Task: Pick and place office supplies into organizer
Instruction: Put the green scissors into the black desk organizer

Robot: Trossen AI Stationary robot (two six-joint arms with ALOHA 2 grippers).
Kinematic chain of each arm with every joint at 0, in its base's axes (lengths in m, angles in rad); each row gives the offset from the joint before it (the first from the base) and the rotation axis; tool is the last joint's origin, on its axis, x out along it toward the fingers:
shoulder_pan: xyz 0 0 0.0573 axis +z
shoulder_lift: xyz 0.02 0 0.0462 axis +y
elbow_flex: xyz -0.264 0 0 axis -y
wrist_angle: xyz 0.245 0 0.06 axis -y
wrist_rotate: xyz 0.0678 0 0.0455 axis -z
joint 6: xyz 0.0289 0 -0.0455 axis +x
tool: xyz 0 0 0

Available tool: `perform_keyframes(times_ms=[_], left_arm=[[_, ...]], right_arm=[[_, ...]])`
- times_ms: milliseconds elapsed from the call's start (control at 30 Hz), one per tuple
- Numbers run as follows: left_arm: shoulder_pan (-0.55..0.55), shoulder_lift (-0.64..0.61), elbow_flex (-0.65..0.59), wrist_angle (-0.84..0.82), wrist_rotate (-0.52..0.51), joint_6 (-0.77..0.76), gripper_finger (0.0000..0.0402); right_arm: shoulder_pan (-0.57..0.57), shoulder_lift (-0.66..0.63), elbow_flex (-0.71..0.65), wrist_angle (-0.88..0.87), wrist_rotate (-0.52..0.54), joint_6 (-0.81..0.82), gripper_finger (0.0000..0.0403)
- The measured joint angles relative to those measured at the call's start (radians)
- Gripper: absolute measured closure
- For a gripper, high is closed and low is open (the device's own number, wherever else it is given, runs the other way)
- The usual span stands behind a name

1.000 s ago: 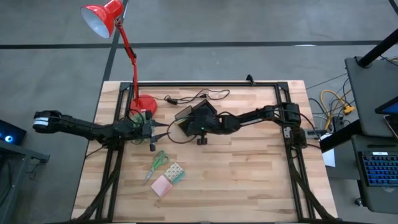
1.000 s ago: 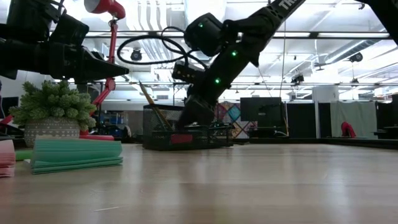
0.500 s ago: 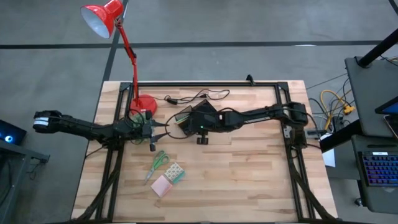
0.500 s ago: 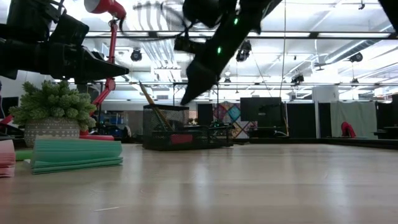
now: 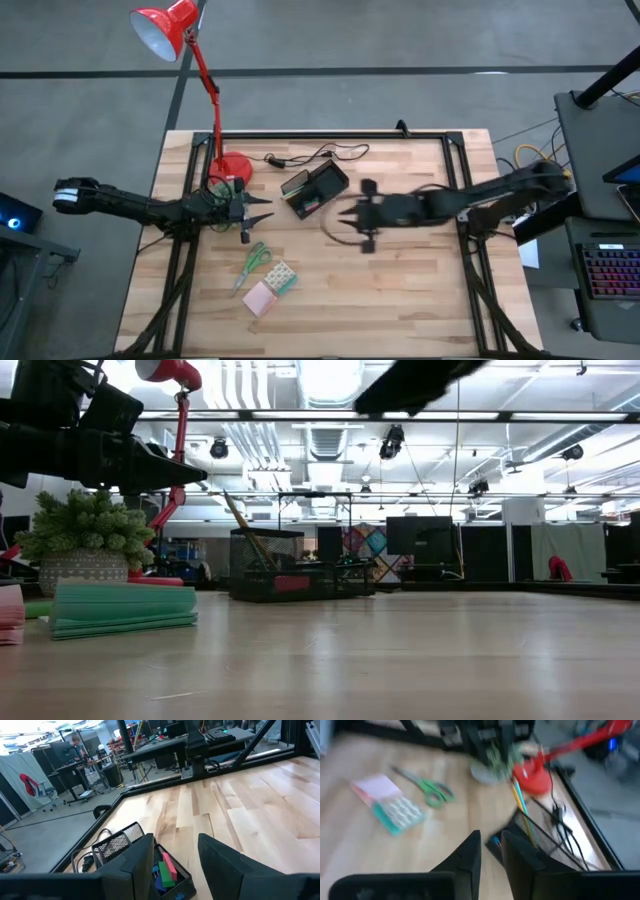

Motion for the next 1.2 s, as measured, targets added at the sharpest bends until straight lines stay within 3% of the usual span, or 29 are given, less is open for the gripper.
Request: perform_keyframes(times_ms=[233,567,867,1200], left_arm=[[0.000,0.005,0.000,0.004,0.000,0.000,0.0259],[0.000,0.007,0.000,0.005,0.000,0.000,0.0259],[0.000,0.008,0.000,0.006,0.000,0.000,0.0259],[0.000,0.008,0.000,0.009,0.000,0.004,0.0259]], right_arm=[[0.026,-0.320,-0.384,0.250,0.002,-0.003,0.0345],[0.025,-0.774,-0.755,0.462,0.013,-0.065,0.0342],[-0.056,-1.004,-0.854,0.531,0.010,-0.197,0.0351],[-0.236,-1.057,-0.901,0.537,-0.121,-0.230,0.0351]])
